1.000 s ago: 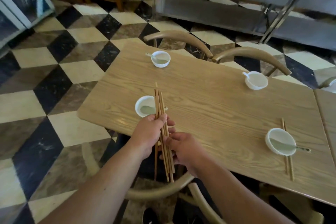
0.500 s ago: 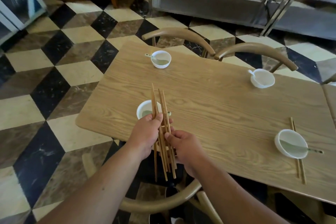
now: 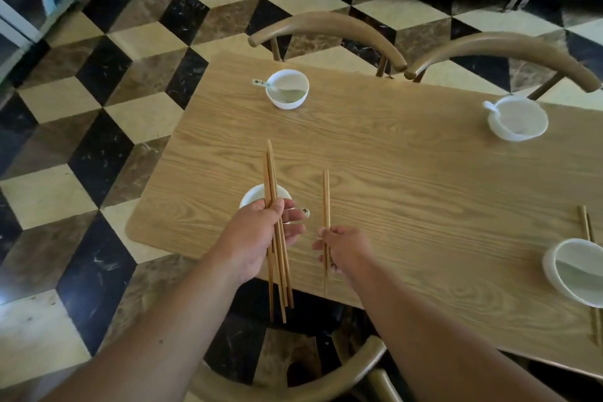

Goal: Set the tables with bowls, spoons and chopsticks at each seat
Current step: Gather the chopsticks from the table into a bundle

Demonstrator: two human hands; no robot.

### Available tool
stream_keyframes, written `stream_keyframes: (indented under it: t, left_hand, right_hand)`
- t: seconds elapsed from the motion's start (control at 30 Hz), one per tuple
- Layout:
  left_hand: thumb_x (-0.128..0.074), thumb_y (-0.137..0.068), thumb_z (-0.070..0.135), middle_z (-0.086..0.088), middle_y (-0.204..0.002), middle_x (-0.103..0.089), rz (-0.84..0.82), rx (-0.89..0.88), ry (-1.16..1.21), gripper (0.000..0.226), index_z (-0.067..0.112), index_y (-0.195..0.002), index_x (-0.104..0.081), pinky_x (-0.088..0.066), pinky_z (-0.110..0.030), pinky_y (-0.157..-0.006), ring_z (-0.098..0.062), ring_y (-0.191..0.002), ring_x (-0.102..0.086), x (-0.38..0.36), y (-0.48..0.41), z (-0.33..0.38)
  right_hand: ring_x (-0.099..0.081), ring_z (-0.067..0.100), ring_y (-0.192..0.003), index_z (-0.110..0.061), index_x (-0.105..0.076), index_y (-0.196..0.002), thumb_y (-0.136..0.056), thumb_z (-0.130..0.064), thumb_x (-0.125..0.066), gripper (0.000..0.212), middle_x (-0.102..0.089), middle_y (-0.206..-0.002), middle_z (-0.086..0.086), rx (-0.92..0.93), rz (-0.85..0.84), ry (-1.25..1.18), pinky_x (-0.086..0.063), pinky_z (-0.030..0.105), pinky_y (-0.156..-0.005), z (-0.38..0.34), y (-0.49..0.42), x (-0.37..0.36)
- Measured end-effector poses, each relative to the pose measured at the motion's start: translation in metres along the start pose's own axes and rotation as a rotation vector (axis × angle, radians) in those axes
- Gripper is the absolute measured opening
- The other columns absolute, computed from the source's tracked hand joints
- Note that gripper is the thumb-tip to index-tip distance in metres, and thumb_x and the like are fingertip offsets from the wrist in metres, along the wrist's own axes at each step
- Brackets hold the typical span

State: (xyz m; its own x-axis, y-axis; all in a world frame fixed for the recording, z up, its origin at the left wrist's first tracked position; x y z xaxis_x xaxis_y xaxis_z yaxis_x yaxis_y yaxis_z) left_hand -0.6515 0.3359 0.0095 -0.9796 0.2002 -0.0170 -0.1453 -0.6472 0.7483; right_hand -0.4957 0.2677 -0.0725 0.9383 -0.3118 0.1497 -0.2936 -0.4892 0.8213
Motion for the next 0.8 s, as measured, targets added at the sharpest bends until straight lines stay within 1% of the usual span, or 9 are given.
stream_keyframes:
  t: [0.2, 0.27, 0.33, 0.37, 0.47, 0.57, 0.63, 0.73, 0.8]
  left_hand:
    - [-0.046, -0.115, 0.019, -0.011, -0.104, -0.083, -0.033, 0.024, -0.034, 0.027, 0.007, -0.118, -0.069, -0.061, -0.047, -0.096, -0.026, -0.092, -0.081, 0.010, -0.013, 0.014]
    - [-0.046, -0.115, 0.018, -0.012, -0.104, -0.083, -0.044, 0.022, -0.026, 0.026, 0.006, -0.117, -0.069, -0.061, -0.047, -0.095, -0.026, -0.091, -0.081, 0.017, -0.017, 0.021]
    - [-0.047, -0.115, 0.018, -0.014, -0.107, -0.083, -0.060, 0.024, 0.002, 0.026, 0.005, -0.119, -0.069, -0.063, -0.045, -0.090, -0.027, -0.091, -0.081, 0.027, -0.020, 0.029]
    - [-0.047, -0.115, 0.018, -0.014, -0.108, -0.083, -0.070, 0.024, 0.012, 0.026, 0.005, -0.120, -0.068, -0.063, -0.043, -0.088, -0.026, -0.091, -0.081, 0.033, -0.021, 0.033]
    - [-0.045, -0.115, 0.019, -0.013, -0.106, -0.083, -0.098, 0.016, 0.054, 0.026, 0.005, -0.119, -0.067, -0.062, -0.046, -0.096, -0.026, -0.091, -0.082, 0.058, -0.026, 0.045]
    - [-0.045, -0.115, 0.020, -0.012, -0.105, -0.084, -0.113, -0.014, 0.084, 0.027, 0.006, -0.118, -0.068, -0.061, -0.042, -0.095, -0.025, -0.096, -0.082, 0.098, -0.027, 0.058]
    - [-0.045, -0.115, 0.021, -0.010, -0.105, -0.084, -0.127, -0.048, 0.074, 0.028, 0.005, -0.120, -0.068, -0.058, -0.041, -0.098, -0.021, -0.102, -0.081, 0.134, -0.023, 0.068]
    - [-0.045, -0.115, 0.020, -0.012, -0.105, -0.084, -0.134, -0.069, 0.139, 0.028, 0.005, -0.118, -0.068, -0.058, -0.043, -0.100, -0.022, -0.109, -0.078, 0.208, -0.013, 0.090]
    - [-0.043, -0.116, 0.020, -0.013, -0.103, -0.084, -0.123, -0.088, 0.186, 0.030, 0.004, -0.116, -0.069, -0.060, -0.043, -0.097, -0.022, -0.112, -0.077, 0.270, -0.004, 0.106]
  right_hand:
    - [-0.079, 0.028, -0.066, -0.013, -0.077, -0.087, -0.101, -0.027, -0.074, 0.020, -0.082, -0.081, 0.006, -0.075, 0.037, 0.029, -0.068, 0.053, -0.077, 0.000, -0.025, -0.006]
    - [-0.081, 0.029, -0.072, -0.012, -0.078, -0.087, -0.101, -0.023, -0.072, 0.018, -0.081, -0.078, 0.008, -0.080, 0.061, 0.040, -0.069, 0.050, -0.075, -0.004, -0.024, -0.003]
    - [-0.079, 0.023, -0.065, -0.010, -0.077, -0.090, -0.103, -0.015, -0.062, 0.021, -0.080, -0.073, 0.007, -0.098, 0.068, -0.002, -0.069, 0.040, -0.071, -0.006, -0.019, 0.002]
    - [-0.078, 0.021, -0.062, -0.012, -0.076, -0.088, -0.102, -0.014, -0.059, 0.022, -0.079, -0.072, 0.006, -0.077, 0.101, 0.000, -0.069, 0.038, -0.070, -0.008, -0.016, 0.004]
    - [-0.079, 0.033, -0.075, -0.022, -0.075, -0.081, -0.092, -0.022, -0.062, 0.017, -0.080, -0.076, 0.003, 0.130, 0.335, 0.113, -0.066, 0.058, -0.077, -0.024, 0.003, 0.000]
    - [-0.071, 0.025, -0.059, -0.020, -0.076, -0.086, -0.098, -0.016, -0.062, 0.019, -0.079, -0.073, 0.001, 0.283, 0.378, 0.020, -0.066, 0.056, -0.074, -0.063, 0.041, -0.045]
    - [-0.067, 0.022, -0.057, -0.012, -0.078, -0.094, -0.102, -0.012, -0.059, 0.021, -0.080, -0.076, 0.006, 0.306, 0.229, -0.009, -0.065, 0.051, -0.071, -0.092, 0.071, -0.100]
    - [-0.072, 0.019, -0.066, -0.006, -0.078, -0.103, -0.109, -0.018, -0.051, 0.030, -0.081, -0.084, 0.008, 0.233, -0.144, -0.035, -0.063, 0.035, -0.064, -0.124, 0.119, -0.211]
    - [-0.075, 0.020, -0.075, -0.007, -0.078, -0.106, -0.113, -0.027, -0.049, 0.036, -0.081, -0.092, 0.008, 0.218, -0.335, -0.066, -0.062, 0.035, -0.070, -0.134, 0.144, -0.289]
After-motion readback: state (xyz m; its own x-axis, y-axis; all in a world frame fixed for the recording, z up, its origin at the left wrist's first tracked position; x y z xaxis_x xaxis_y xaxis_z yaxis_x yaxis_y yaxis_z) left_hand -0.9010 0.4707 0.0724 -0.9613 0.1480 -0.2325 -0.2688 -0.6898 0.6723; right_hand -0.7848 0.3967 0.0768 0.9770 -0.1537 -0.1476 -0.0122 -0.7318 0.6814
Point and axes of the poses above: each hand's wrist, its own y-axis away from the middle knuckle, its own x-axis out of the back of the hand, z = x × y, the point moved 2 cm from there along -y, towards the middle knuckle
